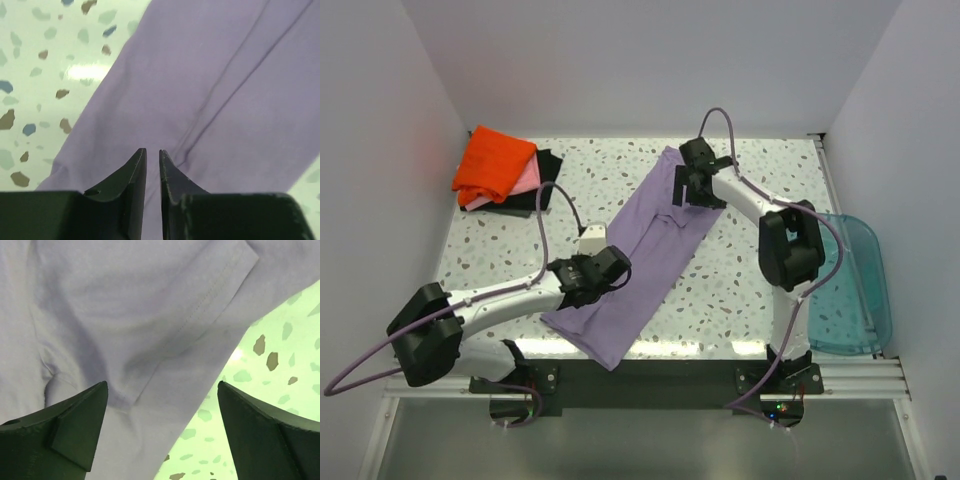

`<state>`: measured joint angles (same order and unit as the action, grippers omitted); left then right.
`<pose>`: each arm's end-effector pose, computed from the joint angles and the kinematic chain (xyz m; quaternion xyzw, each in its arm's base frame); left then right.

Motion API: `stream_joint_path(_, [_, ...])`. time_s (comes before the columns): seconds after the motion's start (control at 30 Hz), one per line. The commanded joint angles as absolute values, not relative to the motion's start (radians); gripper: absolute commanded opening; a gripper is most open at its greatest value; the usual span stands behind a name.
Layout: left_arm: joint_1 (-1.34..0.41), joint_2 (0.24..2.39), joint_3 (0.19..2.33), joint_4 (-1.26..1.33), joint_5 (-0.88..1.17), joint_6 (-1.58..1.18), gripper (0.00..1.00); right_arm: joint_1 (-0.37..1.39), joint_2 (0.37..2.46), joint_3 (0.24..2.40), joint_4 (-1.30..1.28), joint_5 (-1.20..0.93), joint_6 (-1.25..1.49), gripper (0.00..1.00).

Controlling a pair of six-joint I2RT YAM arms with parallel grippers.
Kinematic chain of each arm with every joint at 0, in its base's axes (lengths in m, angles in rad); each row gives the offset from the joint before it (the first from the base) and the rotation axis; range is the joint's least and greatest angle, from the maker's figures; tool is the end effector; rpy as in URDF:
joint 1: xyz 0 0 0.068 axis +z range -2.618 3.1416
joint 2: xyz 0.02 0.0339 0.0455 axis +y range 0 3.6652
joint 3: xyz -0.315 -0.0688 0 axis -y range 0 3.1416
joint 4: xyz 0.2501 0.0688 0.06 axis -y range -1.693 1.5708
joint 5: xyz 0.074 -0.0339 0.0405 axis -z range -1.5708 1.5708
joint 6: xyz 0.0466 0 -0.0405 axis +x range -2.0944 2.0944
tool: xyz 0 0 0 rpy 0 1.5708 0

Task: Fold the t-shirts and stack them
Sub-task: Fold the tshirt

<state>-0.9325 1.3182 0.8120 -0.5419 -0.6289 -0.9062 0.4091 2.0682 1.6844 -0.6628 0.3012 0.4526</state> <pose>0.1679 -0.1803 0.2529 -0.0678 0.9196 -0.0142 0.3866 0.4495 0.1798 0.2497 0.0596 0.9538 -0.0247 0.2933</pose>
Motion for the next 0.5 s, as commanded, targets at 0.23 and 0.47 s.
stream_joint_path(0.23, [-0.949,1.379,0.626,-0.477,-0.528,-0.882,0.1,0.339,2.238,1.761,-0.627,0.244,0.549,0.63])
stream_joint_path(0.47, [-0.982,1.495,0.676,-0.39,-0.421,-0.862,0.09,0.256,2.408,1.971,-0.715,0.224,0.502,0.61])
